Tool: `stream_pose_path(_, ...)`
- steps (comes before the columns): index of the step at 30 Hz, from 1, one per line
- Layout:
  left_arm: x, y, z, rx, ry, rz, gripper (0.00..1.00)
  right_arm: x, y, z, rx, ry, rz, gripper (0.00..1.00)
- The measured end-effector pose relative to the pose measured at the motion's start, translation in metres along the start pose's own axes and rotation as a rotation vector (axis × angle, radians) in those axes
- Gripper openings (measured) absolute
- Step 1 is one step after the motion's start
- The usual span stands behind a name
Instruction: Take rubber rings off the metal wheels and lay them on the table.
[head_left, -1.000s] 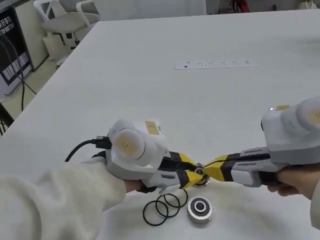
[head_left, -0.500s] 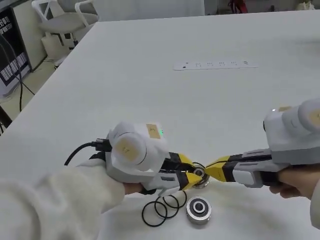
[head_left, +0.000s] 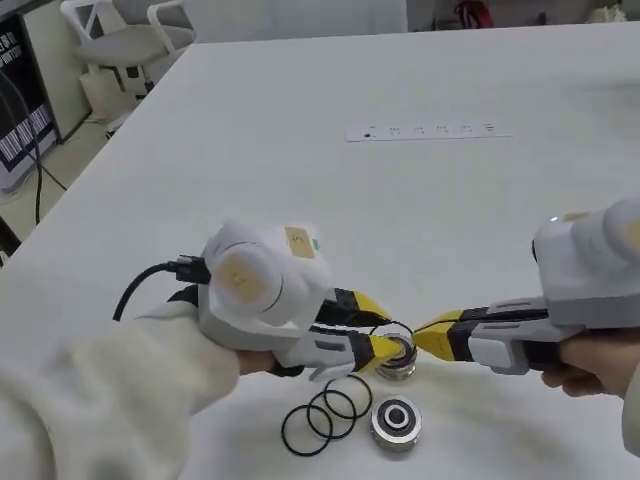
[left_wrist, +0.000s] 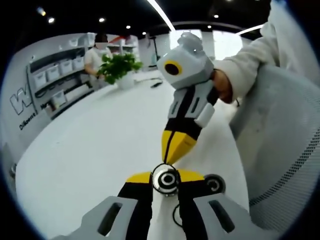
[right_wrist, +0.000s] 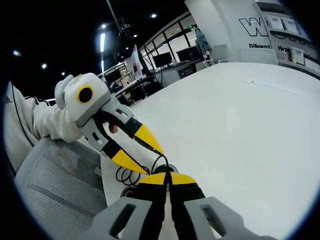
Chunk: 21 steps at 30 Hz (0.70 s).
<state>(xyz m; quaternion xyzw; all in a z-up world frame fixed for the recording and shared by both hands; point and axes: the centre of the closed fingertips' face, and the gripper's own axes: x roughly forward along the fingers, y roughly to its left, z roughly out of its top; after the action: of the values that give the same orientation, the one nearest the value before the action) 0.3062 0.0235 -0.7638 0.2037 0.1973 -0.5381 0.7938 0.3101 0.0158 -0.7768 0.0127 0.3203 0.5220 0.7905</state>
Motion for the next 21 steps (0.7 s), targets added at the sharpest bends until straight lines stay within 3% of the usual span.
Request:
stream_pose_path(5, -0.014, 0.001, 0.009, -0.029, -0.037, -0.003, 0.27, -0.002, 0.001, 0.004, -0.003, -0.011, -0.002, 0.00)
stream_pose_path(16, -0.041, 0.010, 0.013, -0.011, -0.049, 0.041, 0.46, -0.009, 0.006, 0.018, 0.001, -0.052, -0.001, 0.00)
stream_pose_path(21, -0.054, 0.017, 0.015, -0.060, -0.074, 0.067, 0.59, -0.010, 0.010, 0.023, -0.001, -0.063, 0.008, 0.00)
